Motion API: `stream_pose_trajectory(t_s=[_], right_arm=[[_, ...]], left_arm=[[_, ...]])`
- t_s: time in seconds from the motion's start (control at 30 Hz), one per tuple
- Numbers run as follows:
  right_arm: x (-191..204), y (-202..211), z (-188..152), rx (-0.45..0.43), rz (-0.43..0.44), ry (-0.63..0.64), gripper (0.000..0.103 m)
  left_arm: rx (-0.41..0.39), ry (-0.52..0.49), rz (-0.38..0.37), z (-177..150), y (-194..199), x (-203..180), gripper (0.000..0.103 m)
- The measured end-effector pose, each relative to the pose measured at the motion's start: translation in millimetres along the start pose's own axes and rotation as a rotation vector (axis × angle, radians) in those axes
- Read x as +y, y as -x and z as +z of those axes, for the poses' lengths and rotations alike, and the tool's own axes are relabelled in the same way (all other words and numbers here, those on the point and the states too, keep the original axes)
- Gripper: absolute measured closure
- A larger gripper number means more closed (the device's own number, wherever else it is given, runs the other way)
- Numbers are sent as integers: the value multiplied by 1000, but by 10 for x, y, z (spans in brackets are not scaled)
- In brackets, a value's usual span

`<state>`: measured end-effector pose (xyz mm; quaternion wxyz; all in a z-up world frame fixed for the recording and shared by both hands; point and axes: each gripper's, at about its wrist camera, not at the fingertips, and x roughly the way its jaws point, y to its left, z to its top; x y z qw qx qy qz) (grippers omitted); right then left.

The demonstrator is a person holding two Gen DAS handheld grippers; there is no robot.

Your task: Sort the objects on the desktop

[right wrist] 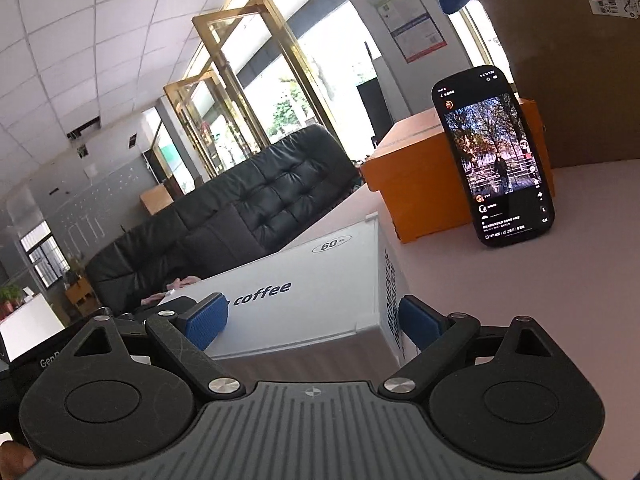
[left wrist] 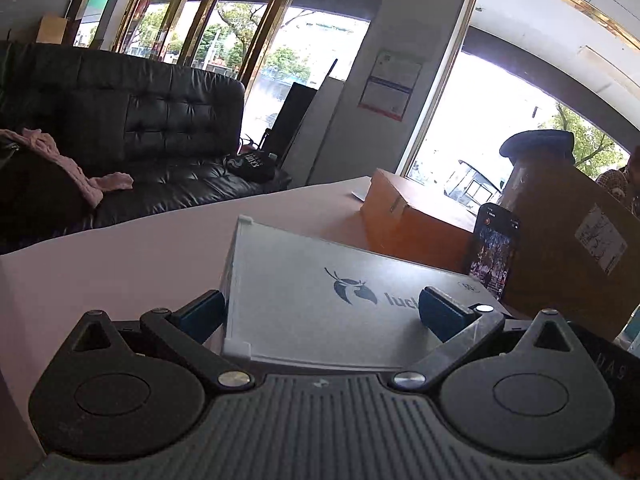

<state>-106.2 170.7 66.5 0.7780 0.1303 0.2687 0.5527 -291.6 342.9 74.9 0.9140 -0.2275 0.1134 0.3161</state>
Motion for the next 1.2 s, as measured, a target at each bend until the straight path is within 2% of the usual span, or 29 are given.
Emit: stream_pose_trajectory(t_s=[0.1,0.17,0.27,0.3,0.4,0.5,0.63,0.77,0.93,1.0,1.1,1.2], right_arm=[[58,-21,-25,-3,-4,20,10],[97,-35,-41,-6,-7,34,7],[184,171,11,-102,-68,112,0],[207,252,28,-138,-91,141,0],[179,490,83,-203,-154,222,0],[31,743,143,-255,-214,248,0],[-263,1127,194,-317,-336,252,0],[-665,1605,222,-378,-485,195,0],[-1162,2285,178,-463,-687,51,0],[-1339,2538,139,-490,-757,3,0],[-1561,2806,74,-503,-874,-5,0],[-1793,2978,41,-497,-999,-6,0]], left_arm=[[34,-22,68,78,7,-114,0],[17,-83,145,157,111,-248,0],[-161,-188,219,226,342,-532,0],[-216,-215,216,234,418,-645,0],[-293,-249,104,233,567,-962,0],[-351,-305,0,140,634,-1377,0],[-356,-395,-137,-62,561,-1965,0],[-298,-404,-289,-293,360,-2567,0],[-178,-414,-454,-583,141,-3268,0],[-131,-433,-504,-737,59,-3534,0],[-59,-476,-579,-946,-86,-3910,0],[-24,-537,-614,-1117,-244,-4219,0]])
